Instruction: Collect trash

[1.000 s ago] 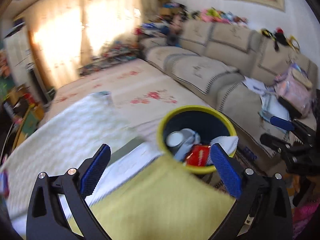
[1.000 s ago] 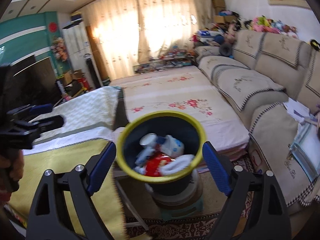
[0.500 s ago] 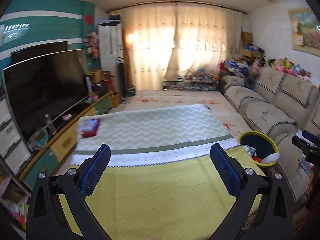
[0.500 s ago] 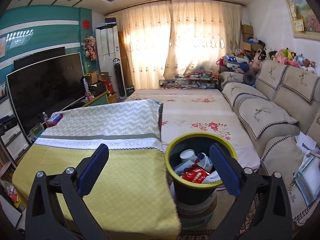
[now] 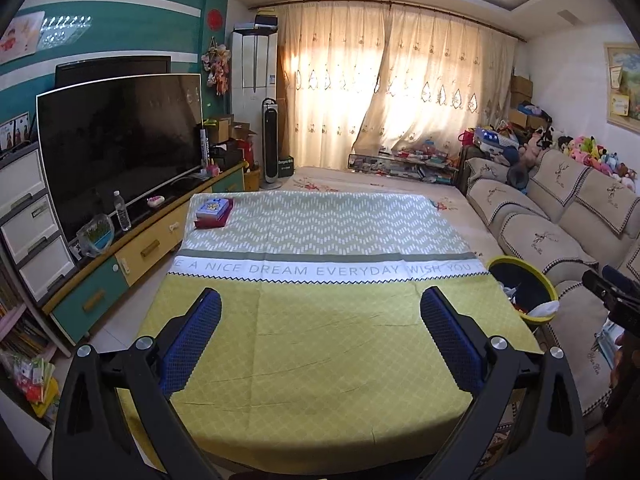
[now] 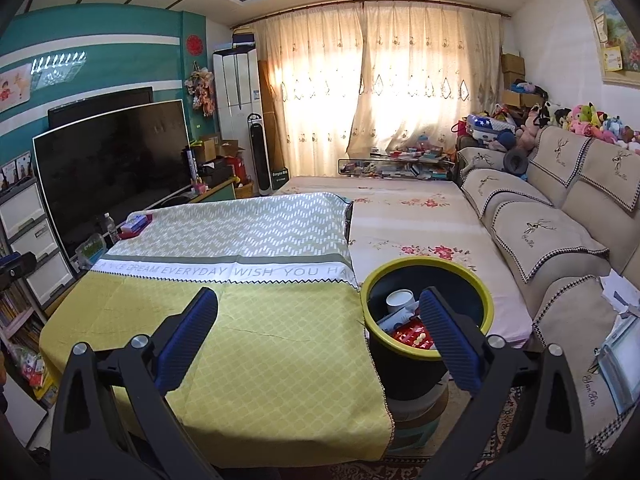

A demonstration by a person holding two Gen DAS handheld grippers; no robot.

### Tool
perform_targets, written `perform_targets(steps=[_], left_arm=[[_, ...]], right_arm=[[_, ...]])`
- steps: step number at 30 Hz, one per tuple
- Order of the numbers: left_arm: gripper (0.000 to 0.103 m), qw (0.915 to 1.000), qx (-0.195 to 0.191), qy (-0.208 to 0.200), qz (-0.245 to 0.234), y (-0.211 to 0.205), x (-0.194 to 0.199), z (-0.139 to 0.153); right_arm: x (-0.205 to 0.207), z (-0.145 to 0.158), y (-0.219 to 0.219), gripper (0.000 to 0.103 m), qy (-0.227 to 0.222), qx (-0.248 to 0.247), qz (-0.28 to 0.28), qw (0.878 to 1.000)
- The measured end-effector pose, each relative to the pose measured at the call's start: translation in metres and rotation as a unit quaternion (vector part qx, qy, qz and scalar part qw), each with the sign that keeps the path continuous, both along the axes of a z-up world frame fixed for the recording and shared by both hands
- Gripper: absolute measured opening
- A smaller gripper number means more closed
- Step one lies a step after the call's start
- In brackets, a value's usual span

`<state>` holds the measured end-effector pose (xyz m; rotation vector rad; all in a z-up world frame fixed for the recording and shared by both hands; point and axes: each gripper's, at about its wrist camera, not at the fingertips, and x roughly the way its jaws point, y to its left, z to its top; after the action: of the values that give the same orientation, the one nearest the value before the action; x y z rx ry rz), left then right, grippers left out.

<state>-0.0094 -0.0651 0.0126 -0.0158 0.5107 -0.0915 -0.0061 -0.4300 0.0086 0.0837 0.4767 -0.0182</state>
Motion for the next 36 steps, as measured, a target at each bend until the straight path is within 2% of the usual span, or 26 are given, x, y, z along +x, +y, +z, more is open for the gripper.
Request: perform_targets(steps=[6,36], left_arm=[[0.098,1.0000,0.006,-0.004,0.005,-0.004,0.004,0.007],[0.098,0.9999,0.006,0.010,0.004,-0.007,0.020,-0.001]], right_arm=[[0.006,-0.002,-0.001,0.096,0.003,0.005,-0.001,1.000],[0.013,-0.007,0.002,0.096,0.009,0.009,0.001,1.000]])
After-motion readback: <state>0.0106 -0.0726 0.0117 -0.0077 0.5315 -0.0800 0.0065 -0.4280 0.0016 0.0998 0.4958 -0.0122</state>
